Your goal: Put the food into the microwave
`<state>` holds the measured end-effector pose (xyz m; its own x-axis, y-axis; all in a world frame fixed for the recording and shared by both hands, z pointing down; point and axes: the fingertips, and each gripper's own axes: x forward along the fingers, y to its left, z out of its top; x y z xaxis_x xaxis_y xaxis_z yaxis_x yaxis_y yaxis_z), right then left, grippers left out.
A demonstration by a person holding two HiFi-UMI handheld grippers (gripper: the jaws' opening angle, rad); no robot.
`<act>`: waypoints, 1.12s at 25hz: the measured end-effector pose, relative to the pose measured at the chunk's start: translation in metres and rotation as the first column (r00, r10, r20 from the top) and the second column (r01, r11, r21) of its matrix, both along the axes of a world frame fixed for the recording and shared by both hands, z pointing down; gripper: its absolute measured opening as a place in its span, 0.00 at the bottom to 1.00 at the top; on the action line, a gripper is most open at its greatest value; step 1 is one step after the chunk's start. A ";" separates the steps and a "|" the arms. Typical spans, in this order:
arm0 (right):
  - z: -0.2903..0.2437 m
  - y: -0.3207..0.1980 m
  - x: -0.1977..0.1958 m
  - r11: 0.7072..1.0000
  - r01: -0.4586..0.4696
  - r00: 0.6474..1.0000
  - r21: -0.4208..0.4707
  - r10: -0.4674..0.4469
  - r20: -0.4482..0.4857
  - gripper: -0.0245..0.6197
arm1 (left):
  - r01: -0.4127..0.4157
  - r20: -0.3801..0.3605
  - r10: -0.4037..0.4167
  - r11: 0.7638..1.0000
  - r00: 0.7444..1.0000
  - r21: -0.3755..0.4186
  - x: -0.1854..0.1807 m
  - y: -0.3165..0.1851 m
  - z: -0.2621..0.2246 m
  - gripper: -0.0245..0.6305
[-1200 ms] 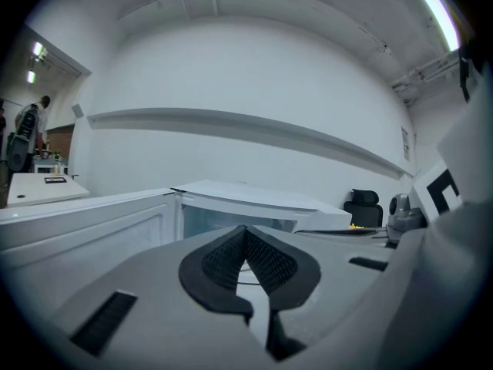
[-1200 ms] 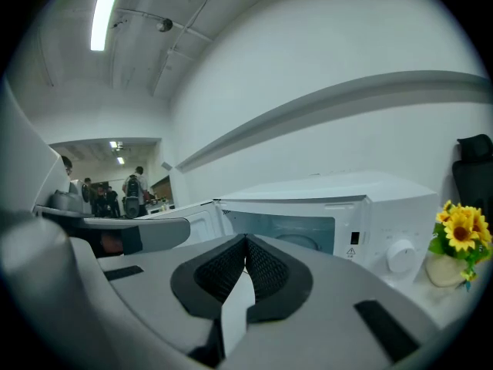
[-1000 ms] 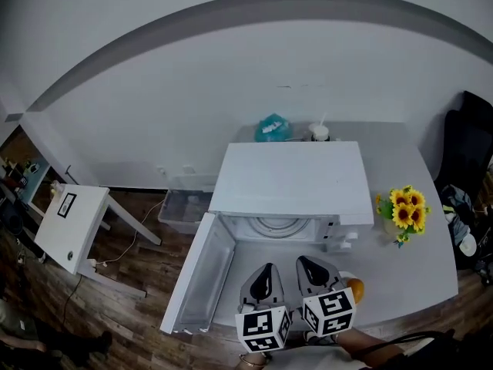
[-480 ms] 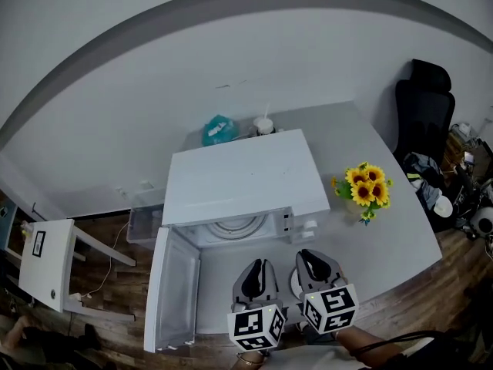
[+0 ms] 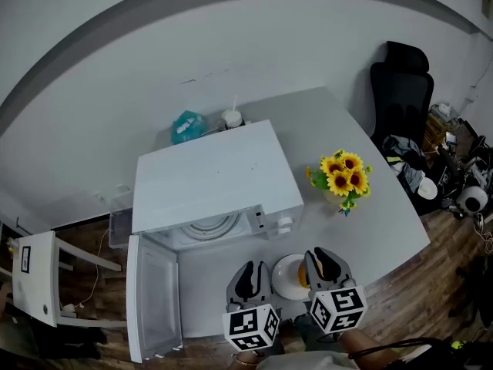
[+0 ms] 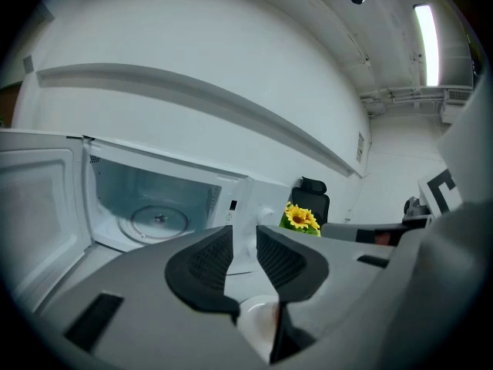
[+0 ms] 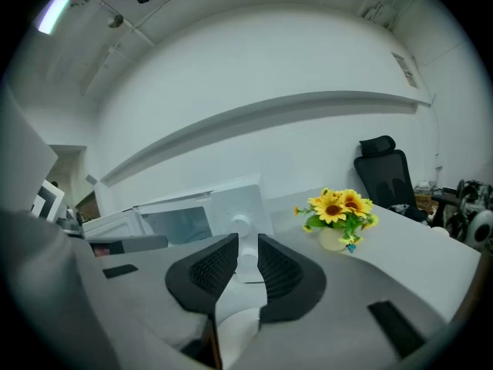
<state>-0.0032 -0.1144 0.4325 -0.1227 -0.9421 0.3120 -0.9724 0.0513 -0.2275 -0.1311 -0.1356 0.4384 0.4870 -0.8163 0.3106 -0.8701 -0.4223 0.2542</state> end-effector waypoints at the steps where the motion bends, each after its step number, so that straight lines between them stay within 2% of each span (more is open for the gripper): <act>1: 0.005 0.003 0.008 1.000 -0.020 1.000 -0.012 0.020 0.001 0.14 | 0.000 0.006 0.000 1.000 1.000 -0.010 0.001 0.001 0.005 0.18; 7: 0.049 0.020 0.045 0.986 -0.119 0.993 -0.119 0.121 0.014 0.14 | 0.005 0.047 0.000 0.995 0.999 -0.099 0.003 0.006 0.046 0.18; 13: 0.099 0.036 0.063 0.963 -0.161 0.985 -0.216 0.171 0.028 0.14 | 0.001 0.083 0.017 0.978 0.996 -0.211 0.007 0.015 0.101 0.18; 22: 0.167 0.058 0.067 0.928 -0.147 0.984 -0.343 0.174 0.046 0.14 | 0.003 0.128 0.042 0.944 0.991 -0.329 0.009 0.026 0.169 0.18; 28: 0.186 0.053 0.062 0.921 -0.126 0.984 -0.369 0.162 0.068 0.14 | 0.000 0.124 0.050 0.928 0.991 -0.374 0.010 0.026 0.191 0.18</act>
